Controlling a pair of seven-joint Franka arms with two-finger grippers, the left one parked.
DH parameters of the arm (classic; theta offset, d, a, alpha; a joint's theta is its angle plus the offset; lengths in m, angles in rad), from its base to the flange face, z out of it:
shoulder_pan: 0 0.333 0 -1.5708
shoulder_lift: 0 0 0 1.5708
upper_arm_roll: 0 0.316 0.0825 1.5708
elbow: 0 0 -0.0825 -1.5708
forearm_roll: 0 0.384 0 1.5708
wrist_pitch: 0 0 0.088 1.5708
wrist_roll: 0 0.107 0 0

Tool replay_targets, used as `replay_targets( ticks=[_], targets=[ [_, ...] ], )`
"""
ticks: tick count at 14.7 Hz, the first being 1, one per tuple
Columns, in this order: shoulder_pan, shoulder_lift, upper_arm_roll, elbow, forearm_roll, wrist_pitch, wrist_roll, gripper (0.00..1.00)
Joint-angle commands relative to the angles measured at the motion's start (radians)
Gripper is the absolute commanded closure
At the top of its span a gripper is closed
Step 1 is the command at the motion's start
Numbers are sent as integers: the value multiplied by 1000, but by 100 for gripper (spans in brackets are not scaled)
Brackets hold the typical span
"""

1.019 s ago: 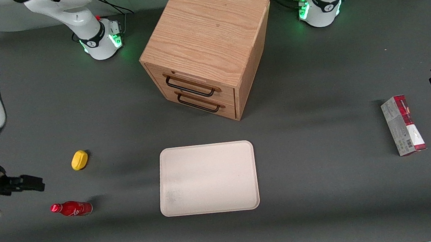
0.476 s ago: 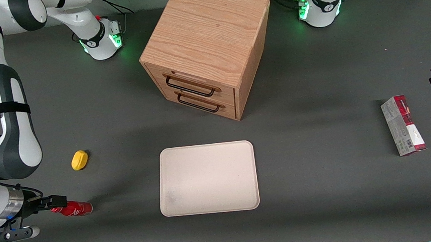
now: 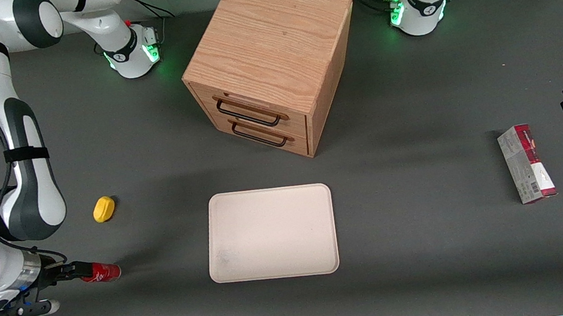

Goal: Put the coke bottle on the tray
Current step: 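Close the right gripper around the red Coca-Cola bottle's body, then lift the bottle and carry it with the right gripper onto the cream tray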

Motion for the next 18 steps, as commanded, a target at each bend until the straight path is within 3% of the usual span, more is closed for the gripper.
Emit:
replay_targets(
  ticks=[1, 5, 10, 14, 18],
  targets=[
    [-8, 2, 12, -27, 15, 19, -51, 5],
    [-8, 3, 12, -45, 6, 24, -67, 26],
    [-10, -1, 10, -40, 3, 24, -71, 100],
    [-7, -23, 12, -27, 15, -10, -51, 100],
    [15, -95, 26, 120, 15, -202, 88, 100]
  ],
)
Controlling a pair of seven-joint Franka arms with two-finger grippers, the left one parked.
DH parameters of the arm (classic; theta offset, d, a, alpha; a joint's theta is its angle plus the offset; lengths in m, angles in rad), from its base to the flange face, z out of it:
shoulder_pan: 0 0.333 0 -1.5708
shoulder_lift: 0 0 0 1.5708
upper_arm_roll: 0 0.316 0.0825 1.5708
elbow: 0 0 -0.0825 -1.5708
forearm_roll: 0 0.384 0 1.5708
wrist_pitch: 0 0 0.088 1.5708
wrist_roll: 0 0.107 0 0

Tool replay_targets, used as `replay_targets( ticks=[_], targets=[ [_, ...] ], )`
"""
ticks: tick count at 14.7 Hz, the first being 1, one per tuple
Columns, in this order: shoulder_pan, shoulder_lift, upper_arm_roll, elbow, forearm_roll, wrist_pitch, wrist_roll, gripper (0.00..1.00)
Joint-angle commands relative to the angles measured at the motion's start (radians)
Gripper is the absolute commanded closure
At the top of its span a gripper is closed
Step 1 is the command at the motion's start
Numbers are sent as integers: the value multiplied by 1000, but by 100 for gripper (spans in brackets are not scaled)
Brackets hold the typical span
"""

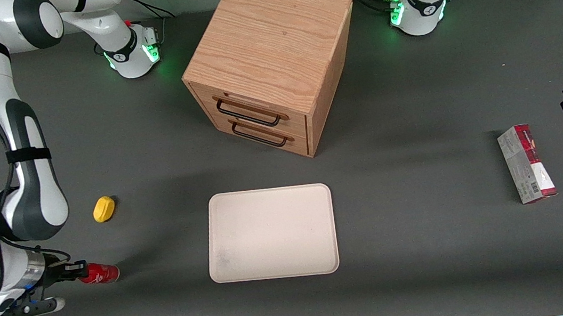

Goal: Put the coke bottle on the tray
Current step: 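Lift the bottle and carry it with the right gripper onto the cream tray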

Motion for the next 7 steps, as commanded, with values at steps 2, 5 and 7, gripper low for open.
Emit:
replay_targets(
  ticks=[2, 5, 7],
  targets=[
    [15, -79, 54, 172, 10, -250, 116, 100],
    [47, -95, 159, 222, -4, -255, 402, 100],
    [87, -93, 206, 233, -41, -246, 482, 100]
  ],
)
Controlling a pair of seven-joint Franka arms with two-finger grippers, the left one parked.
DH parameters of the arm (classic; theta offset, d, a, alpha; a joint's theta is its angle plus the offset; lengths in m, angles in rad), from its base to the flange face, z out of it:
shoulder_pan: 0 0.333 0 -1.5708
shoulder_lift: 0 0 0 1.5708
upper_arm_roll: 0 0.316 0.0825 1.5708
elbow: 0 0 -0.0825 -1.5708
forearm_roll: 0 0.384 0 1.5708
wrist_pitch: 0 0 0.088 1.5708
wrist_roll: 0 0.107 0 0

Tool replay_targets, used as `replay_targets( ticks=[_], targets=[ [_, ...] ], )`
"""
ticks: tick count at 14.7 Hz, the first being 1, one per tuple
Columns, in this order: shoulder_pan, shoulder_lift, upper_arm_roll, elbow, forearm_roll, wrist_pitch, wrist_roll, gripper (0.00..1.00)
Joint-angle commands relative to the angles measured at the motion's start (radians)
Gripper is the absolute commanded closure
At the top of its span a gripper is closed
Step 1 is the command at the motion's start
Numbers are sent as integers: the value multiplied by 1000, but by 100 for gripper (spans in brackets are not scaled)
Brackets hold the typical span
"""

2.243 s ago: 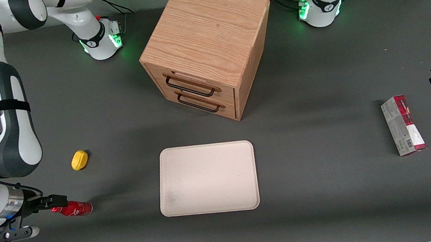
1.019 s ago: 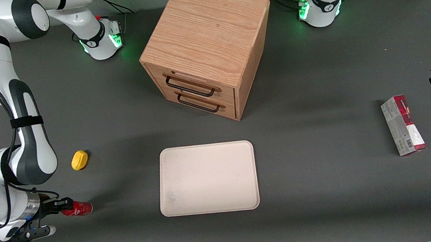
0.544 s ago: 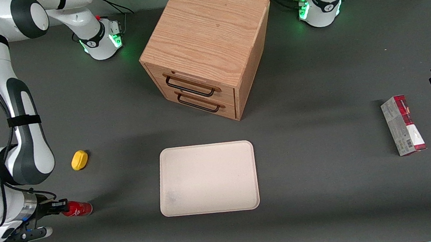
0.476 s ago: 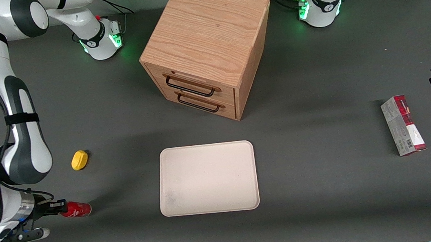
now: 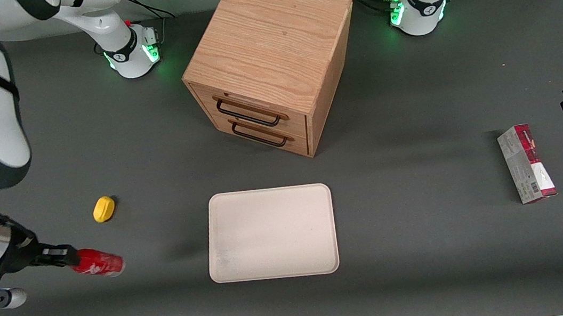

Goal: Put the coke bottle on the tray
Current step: 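Lift the bottle and carry it with the right gripper onto the cream tray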

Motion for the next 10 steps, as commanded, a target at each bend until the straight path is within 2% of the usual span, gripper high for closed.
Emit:
replay_targets(
  ticks=[1, 2, 5, 10],
  targets=[
    [49, 20, 55, 35, -39, 24, 151, 100],
    [70, 24, 69, 33, -48, 50, 189, 100],
    [150, 69, 78, 33, -132, 110, 289, 100],
    [239, 225, 69, 12, -214, 249, 306, 100]
  ],
)
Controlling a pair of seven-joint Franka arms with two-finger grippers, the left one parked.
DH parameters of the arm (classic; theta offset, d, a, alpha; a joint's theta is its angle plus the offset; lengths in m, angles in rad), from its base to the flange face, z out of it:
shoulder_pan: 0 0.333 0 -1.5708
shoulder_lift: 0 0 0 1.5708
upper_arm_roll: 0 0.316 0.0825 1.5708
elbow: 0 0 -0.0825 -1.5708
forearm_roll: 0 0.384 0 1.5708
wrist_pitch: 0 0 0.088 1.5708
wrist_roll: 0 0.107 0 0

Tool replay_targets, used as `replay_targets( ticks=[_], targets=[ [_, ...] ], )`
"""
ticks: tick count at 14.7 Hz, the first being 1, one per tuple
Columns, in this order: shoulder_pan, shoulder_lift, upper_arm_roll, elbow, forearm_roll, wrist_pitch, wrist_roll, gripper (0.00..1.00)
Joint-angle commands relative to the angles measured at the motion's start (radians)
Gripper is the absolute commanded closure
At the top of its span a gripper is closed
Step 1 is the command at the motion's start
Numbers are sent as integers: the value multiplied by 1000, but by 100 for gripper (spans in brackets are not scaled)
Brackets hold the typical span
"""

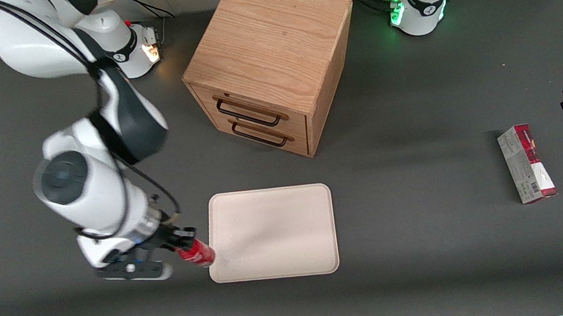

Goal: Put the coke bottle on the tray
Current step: 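Lift the bottle and carry it with the right gripper onto the cream tray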

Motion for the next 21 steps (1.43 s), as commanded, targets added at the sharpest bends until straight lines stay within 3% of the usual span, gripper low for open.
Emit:
replay_targets(
  ticks=[1, 5, 6, 7, 8, 11, 15, 18, 21],
  targets=[
    [18, 83, -8, 6, -43, 94, 17, 100],
    [17, 106, -14, -42, -45, 140, -29, 100],
    [13, 110, -14, -42, -45, 141, -31, 84],
    [13, 112, -14, -45, -45, 143, -28, 38],
    [13, 112, -14, -54, -45, 163, -17, 2],
    [7, 109, -14, -69, -43, 267, 45, 0],
    [-17, 38, -14, -91, -42, 223, 18, 0],
    [-68, -131, -14, -242, -17, 103, -109, 0],
    [-88, -290, -74, -425, 70, 56, -281, 0]
  ],
)
